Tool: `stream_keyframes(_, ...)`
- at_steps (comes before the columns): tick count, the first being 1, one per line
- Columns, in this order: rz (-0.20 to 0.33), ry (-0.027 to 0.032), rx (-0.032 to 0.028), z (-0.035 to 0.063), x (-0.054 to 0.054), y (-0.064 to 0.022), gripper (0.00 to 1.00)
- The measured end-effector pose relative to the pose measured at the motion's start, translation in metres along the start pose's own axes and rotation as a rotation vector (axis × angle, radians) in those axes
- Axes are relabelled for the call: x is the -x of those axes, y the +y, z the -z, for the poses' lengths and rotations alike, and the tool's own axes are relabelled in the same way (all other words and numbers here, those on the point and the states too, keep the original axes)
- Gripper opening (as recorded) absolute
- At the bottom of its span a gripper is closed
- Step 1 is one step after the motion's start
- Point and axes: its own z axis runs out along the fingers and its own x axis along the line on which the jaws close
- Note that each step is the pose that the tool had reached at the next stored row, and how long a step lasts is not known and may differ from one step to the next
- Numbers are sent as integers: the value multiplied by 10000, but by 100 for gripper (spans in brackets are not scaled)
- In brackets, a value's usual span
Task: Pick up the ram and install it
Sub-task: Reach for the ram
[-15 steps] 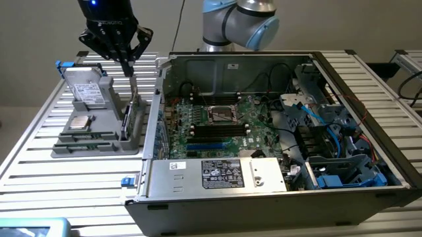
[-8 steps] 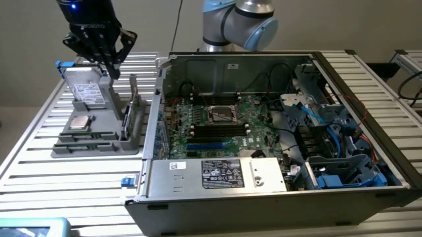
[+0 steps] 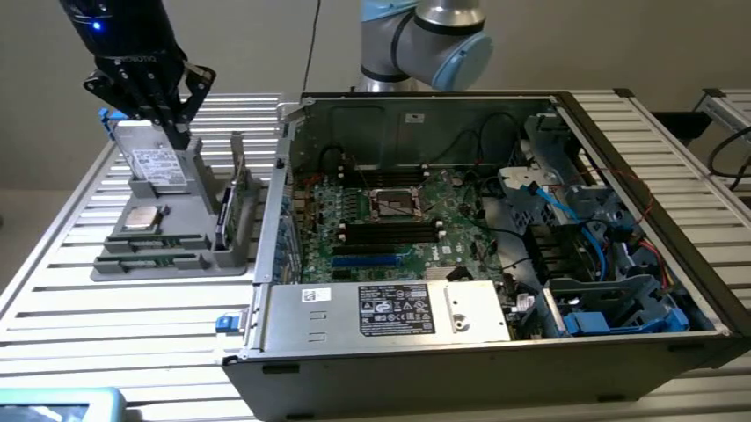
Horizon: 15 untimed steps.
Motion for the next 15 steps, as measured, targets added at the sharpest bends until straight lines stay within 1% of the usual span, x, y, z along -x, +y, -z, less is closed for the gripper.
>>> stream_keyframes(3,3,0,-3,-29,-106,-12,11)
stream_keyframes(5,8,0,-5,-46,-157,-20,11)
stream_keyframes(15,89,3,-3,-141,-295,-74,11)
